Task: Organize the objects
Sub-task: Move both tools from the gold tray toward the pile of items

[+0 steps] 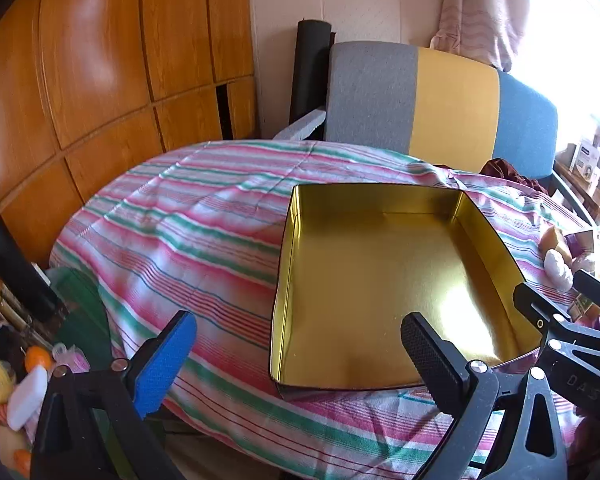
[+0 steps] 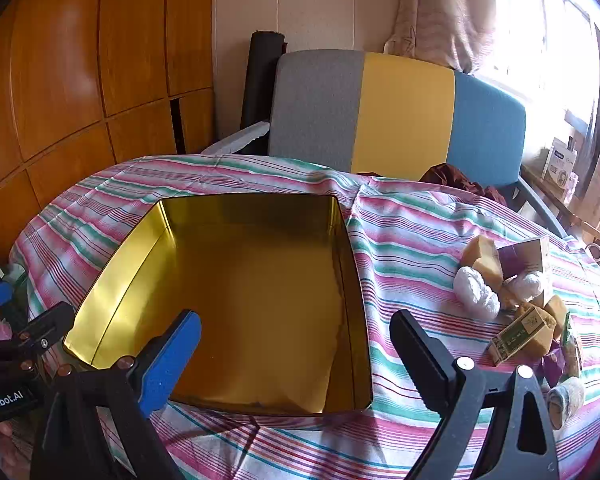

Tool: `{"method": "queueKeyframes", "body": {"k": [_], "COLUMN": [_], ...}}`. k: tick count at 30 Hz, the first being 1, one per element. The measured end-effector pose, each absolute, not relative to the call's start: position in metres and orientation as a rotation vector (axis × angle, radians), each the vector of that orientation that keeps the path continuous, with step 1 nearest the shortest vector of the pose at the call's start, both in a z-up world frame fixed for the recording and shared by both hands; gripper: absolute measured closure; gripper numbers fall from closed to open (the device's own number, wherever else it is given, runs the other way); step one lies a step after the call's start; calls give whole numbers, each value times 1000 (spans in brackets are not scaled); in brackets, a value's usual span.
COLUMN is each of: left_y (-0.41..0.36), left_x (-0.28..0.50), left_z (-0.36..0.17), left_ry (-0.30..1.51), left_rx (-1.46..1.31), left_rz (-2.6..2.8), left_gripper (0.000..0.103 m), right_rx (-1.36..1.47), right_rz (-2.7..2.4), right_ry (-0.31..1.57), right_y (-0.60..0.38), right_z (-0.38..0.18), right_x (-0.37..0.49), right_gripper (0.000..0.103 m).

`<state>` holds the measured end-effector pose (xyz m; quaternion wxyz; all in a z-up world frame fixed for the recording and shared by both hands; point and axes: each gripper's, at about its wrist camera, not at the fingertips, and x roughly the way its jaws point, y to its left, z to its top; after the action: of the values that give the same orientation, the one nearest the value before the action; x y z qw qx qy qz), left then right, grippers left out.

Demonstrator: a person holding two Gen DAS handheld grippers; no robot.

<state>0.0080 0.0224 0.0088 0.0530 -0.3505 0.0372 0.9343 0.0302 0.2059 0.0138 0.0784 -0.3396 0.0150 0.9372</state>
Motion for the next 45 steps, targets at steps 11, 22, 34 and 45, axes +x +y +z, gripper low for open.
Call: {"method": "queueKeyframes", "body": {"k": [11, 22, 34, 45], "left_y": [37, 48, 73, 124], "left_x": [11, 16, 15, 9], "left_z": [18, 18, 18, 20], "left_ry": [200, 236, 271, 249], "left_rx": [-1012, -997, -978, -992], "left_rz": [2821, 2798, 2696, 2479], "left_gripper": [0, 0, 0, 0], "right_rx": [-1019, -999, -952, -833], "right_rz": [2807, 2800, 2694, 2443], "right_ry": [98, 102, 174, 373], "right_y": [219, 231, 305, 459], "right_z": [16, 22, 36, 46], "right_x": [32, 36, 53, 92], "right_gripper": [6, 6, 6, 6]}}
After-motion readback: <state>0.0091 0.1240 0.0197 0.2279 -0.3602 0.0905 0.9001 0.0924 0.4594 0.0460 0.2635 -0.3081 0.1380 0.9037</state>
